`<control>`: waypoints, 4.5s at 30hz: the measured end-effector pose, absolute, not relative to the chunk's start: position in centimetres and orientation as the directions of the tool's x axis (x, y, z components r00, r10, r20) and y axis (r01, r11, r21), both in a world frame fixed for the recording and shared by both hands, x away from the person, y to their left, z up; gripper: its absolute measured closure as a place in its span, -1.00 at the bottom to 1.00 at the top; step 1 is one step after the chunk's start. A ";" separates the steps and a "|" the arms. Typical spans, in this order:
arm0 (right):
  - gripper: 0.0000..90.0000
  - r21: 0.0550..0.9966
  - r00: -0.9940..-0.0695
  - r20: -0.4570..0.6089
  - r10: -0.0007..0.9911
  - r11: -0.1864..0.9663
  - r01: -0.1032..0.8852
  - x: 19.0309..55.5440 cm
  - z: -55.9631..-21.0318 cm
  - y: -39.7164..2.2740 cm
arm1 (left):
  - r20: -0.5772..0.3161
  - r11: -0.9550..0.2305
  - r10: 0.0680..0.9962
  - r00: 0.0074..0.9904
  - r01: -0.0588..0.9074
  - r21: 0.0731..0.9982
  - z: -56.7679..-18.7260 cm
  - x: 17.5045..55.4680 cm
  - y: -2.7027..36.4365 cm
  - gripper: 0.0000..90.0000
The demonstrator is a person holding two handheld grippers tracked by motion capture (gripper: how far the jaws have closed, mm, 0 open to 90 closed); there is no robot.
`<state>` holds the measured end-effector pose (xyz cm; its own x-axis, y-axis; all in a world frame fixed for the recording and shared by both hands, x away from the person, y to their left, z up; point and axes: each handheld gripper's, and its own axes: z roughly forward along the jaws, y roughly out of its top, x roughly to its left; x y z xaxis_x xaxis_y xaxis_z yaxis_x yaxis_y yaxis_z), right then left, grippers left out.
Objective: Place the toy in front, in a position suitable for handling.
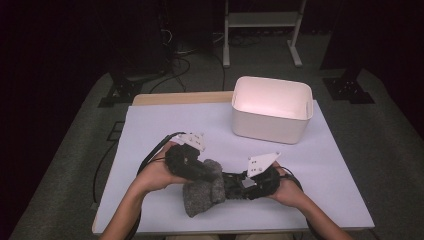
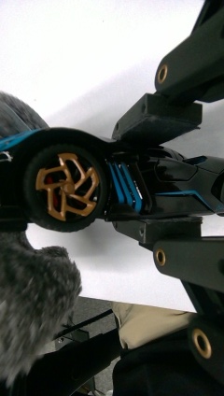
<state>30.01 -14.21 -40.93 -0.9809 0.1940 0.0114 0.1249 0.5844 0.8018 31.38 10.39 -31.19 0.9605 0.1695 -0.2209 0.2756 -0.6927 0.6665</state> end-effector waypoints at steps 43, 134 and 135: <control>0.24 0.785 -0.983 0.000 0.181 0.609 0.112 29.9 -40.7 -14.1 | -0.222 -0.710 0.119 0.968 0.239 0.663 -29.9 31.5 8.1 0.77; 0.35 0.668 -0.986 -0.077 0.148 0.742 0.059 30.5 -37.0 -13.8 | -0.261 -0.684 0.166 0.951 0.302 0.664 -34.2 32.6 8.3 0.74; 0.35 0.668 -0.986 -0.077 0.148 0.742 0.059 30.5 -37.0 -13.8 | -0.261 -0.684 0.166 0.951 0.302 0.664 -34.2 32.6 8.3 0.74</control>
<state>30.48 -13.78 -36.96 -0.9860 0.1479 -0.0766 0.0593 0.7419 0.6679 32.63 8.25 -34.24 0.9508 0.1663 -0.2613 0.3021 -0.6839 0.6640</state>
